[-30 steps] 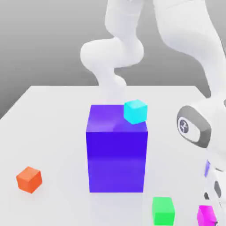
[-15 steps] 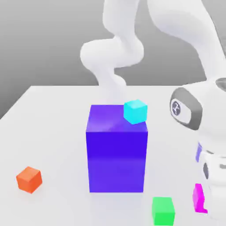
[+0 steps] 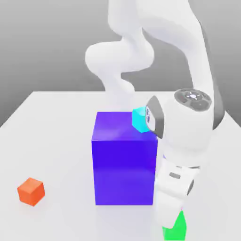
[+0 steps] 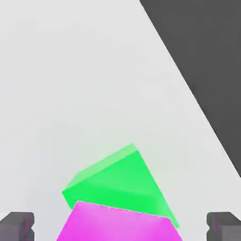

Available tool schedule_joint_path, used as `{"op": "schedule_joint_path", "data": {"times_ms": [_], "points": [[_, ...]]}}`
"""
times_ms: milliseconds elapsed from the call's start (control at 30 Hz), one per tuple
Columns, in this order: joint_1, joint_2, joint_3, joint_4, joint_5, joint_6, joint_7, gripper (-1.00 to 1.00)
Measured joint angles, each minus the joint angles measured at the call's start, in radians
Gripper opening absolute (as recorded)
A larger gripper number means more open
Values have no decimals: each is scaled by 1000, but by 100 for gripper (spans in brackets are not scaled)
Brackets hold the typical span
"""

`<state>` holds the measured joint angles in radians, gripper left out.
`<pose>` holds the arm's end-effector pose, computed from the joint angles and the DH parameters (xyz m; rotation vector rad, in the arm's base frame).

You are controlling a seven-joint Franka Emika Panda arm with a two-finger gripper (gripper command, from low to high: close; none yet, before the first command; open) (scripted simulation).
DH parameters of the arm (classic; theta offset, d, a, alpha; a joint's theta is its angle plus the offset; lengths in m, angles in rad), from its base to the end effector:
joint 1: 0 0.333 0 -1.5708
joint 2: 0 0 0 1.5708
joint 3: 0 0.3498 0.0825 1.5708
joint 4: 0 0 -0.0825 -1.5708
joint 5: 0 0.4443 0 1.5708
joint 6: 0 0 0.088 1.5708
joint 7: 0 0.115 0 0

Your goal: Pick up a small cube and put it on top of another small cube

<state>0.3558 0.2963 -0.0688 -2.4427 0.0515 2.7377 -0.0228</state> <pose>0.4988 0.1432 0.1523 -3.1138 -0.4157 0.0003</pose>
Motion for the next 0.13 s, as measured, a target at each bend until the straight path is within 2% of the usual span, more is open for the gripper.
{"op": "schedule_joint_path", "data": {"times_ms": [133], "points": [[4, -121, -8, -7, -24, -113, 17, 100]]}}
